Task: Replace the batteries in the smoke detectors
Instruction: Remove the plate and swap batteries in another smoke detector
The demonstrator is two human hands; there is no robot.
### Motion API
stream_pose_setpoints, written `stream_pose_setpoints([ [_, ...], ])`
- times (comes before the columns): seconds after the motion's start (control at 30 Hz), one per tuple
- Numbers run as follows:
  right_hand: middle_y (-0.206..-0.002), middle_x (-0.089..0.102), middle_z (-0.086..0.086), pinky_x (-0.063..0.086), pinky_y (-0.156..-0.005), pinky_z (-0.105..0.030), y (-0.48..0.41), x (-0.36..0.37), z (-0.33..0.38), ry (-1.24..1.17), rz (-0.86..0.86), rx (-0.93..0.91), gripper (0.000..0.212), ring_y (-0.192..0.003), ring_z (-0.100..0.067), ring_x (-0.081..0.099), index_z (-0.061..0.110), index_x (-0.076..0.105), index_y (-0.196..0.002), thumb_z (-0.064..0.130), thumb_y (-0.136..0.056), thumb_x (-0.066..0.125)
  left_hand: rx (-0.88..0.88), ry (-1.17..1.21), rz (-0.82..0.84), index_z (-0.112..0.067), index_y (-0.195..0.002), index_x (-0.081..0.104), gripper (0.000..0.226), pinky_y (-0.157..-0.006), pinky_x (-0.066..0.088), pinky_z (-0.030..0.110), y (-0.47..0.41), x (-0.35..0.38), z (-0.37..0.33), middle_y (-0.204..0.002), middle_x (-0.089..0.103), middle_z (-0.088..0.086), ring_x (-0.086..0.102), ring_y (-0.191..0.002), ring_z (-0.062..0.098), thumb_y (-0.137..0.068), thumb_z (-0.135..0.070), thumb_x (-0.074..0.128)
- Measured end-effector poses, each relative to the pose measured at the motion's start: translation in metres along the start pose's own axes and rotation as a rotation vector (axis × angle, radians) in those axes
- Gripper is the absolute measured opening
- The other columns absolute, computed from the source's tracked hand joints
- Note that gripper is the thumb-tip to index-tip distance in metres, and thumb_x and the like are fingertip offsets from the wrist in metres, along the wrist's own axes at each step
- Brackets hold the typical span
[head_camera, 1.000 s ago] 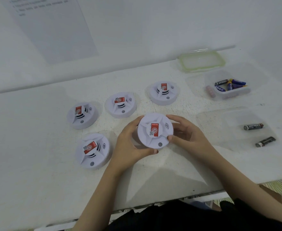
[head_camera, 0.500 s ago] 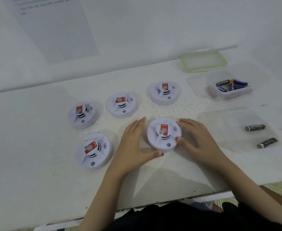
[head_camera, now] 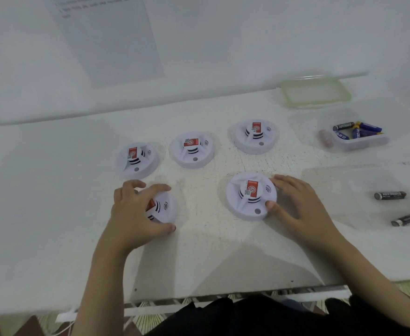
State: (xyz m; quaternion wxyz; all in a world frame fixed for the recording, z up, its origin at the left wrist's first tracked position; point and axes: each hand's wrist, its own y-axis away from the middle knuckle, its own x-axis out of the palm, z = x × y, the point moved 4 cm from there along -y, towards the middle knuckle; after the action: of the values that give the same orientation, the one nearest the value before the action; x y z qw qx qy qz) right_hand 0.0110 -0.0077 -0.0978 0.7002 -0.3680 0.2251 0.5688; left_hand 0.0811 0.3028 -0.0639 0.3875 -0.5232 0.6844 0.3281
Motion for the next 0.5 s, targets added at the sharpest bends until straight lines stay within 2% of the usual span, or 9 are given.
stream_pose_setpoints([
  [0.07,-0.134,0.051,0.006,0.023,-0.106,-0.027,0.000,0.000,-0.001,0.005,0.006,0.009,0.059,-0.128,-0.012,0.039,0.024,0.056,-0.128,0.058,-0.083,0.040,-0.001,0.031,-0.012,-0.045,-0.119,0.053,0.084,-0.091,0.036,0.032,-0.003,0.002,-0.001,-0.114,0.037,-0.004,0.026,-0.107,0.011,-0.038,-0.065,0.056],
  [0.13,-0.134,0.051,0.007,0.022,-0.105,-0.024,0.000,0.000,-0.001,0.011,0.009,0.009,0.059,-0.128,-0.011,0.039,0.024,0.056,-0.128,0.058,-0.083,0.040,0.030,0.074,-0.021,-0.043,-0.116,0.051,0.078,-0.085,0.038,0.029,-0.007,0.001,-0.005,-0.107,0.047,-0.005,0.039,-0.098,0.014,-0.042,-0.063,0.063],
  [0.23,-0.130,0.047,0.014,0.015,-0.102,-0.011,0.001,-0.002,0.003,-0.001,0.008,0.007,0.059,-0.124,-0.002,0.034,0.025,0.055,-0.128,0.059,-0.083,0.039,0.096,0.234,-0.061,-0.040,-0.112,0.049,0.069,-0.063,0.042,0.015,-0.011,-0.007,-0.015,-0.094,0.052,-0.010,0.048,-0.072,0.008,-0.055,-0.048,0.085],
  [0.3,-0.126,0.045,0.017,0.010,-0.099,-0.001,0.001,-0.004,0.008,-0.013,-0.004,-0.007,0.060,-0.120,0.004,0.033,0.021,0.056,-0.128,0.057,-0.083,0.039,0.121,0.426,-0.092,-0.042,-0.109,0.045,0.067,-0.058,0.047,0.013,-0.012,-0.011,-0.023,-0.097,0.053,-0.010,0.054,-0.075,0.006,-0.054,-0.047,0.082],
  [0.37,-0.122,0.047,0.016,0.010,-0.097,0.003,0.000,-0.007,0.012,-0.054,-0.057,-0.011,0.059,-0.113,0.008,0.033,0.015,0.055,-0.127,0.053,-0.084,0.041,0.127,0.627,-0.108,-0.044,-0.107,0.042,0.067,-0.065,0.050,0.013,-0.011,-0.012,-0.033,-0.107,0.054,-0.008,0.058,-0.090,0.003,-0.051,-0.050,0.077],
  [0.43,-0.121,0.047,0.017,0.013,-0.096,0.004,0.002,-0.012,0.017,-0.115,-0.141,0.020,0.055,-0.112,0.009,0.033,0.019,0.053,-0.128,0.050,-0.084,0.042,0.157,0.819,-0.115,-0.041,-0.107,0.040,0.065,-0.067,0.051,0.016,-0.008,-0.010,-0.047,-0.112,0.052,-0.001,0.058,-0.093,0.008,-0.053,-0.044,0.076],
  [0.5,-0.121,0.049,0.021,0.021,-0.096,0.000,0.003,-0.018,0.026,-0.171,-0.241,0.031,0.046,-0.112,0.005,0.040,0.025,0.052,-0.126,0.046,-0.086,0.043,0.203,1.009,-0.123,-0.036,-0.106,0.039,0.062,-0.067,0.052,0.019,-0.003,-0.006,-0.063,-0.112,0.051,0.005,0.060,-0.092,0.011,-0.056,-0.036,0.075],
])
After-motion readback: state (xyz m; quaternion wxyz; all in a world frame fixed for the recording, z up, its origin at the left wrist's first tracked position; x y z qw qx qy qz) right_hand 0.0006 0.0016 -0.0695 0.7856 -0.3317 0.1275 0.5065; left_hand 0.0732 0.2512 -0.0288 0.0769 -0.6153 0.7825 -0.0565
